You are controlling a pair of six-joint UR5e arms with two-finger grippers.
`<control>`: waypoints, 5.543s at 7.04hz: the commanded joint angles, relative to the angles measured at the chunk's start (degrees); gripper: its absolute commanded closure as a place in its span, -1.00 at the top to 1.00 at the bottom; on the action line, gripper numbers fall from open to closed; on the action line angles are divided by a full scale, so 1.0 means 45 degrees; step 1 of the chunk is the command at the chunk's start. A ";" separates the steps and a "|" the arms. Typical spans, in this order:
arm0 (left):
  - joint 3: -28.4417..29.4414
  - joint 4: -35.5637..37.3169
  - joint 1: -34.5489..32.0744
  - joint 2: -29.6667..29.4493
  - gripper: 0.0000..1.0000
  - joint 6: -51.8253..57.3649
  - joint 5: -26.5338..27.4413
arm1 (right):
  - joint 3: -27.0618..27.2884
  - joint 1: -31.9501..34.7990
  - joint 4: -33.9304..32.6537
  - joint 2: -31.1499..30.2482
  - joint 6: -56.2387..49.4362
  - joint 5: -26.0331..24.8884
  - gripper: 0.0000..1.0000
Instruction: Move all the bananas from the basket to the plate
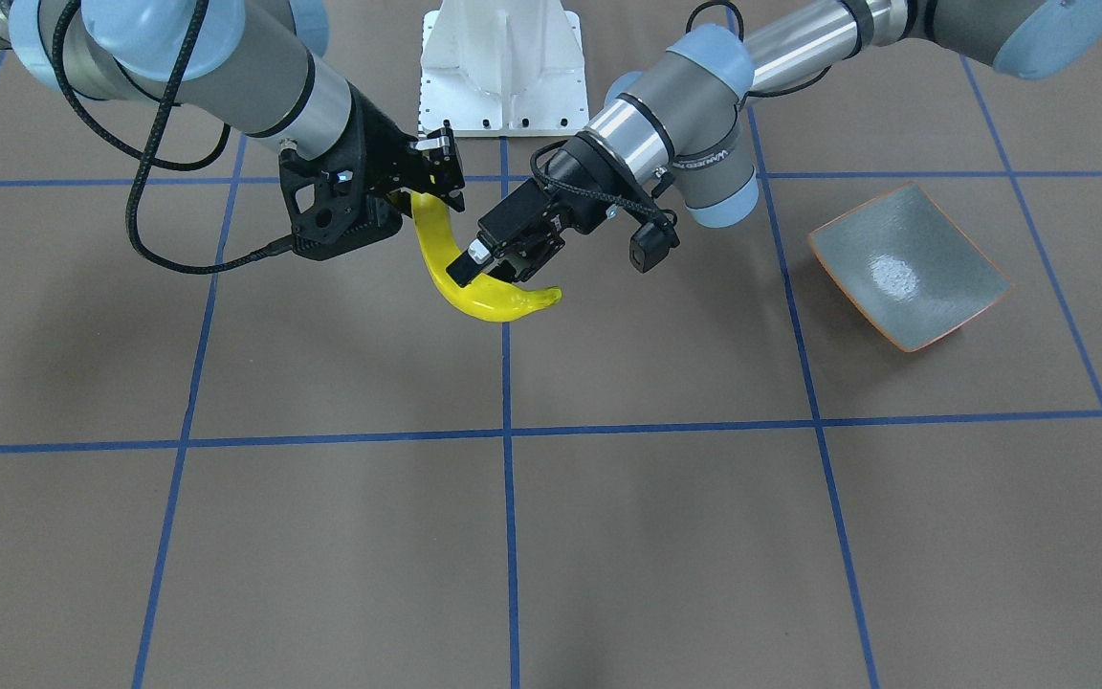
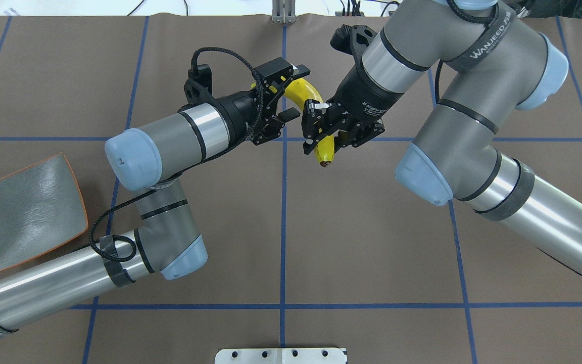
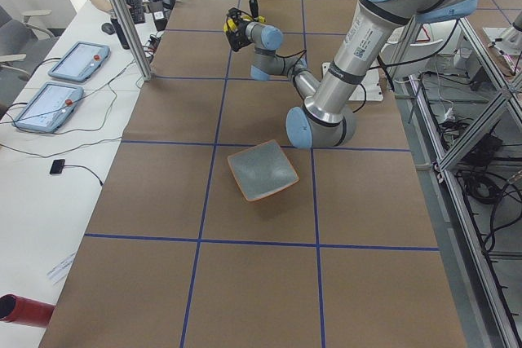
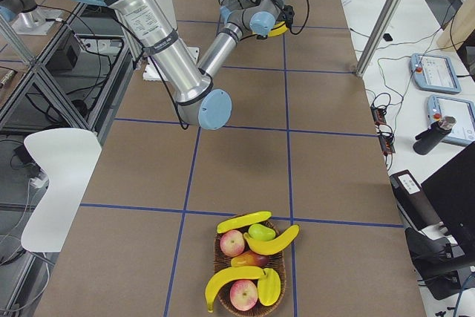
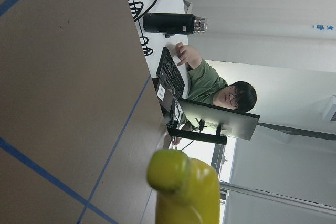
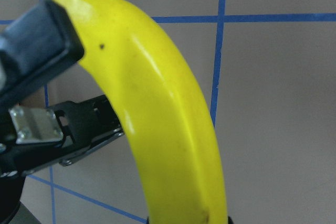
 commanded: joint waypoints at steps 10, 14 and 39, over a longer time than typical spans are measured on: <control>0.0111 -0.0019 0.0016 -0.0102 -1.00 -0.0458 -0.0018 | -0.0007 0.0007 0.0000 -0.0072 0.0483 -0.0014 0.88; 0.0169 0.0000 -0.0004 -0.0082 -1.00 -0.0478 -0.0096 | -0.0026 0.0065 0.1015 -0.0150 0.1874 -0.0034 1.00; -0.6197 1.2242 -0.4874 1.0426 1.00 1.3742 -0.3975 | -0.1470 0.5336 0.0859 -0.4600 -0.7356 -0.1577 1.00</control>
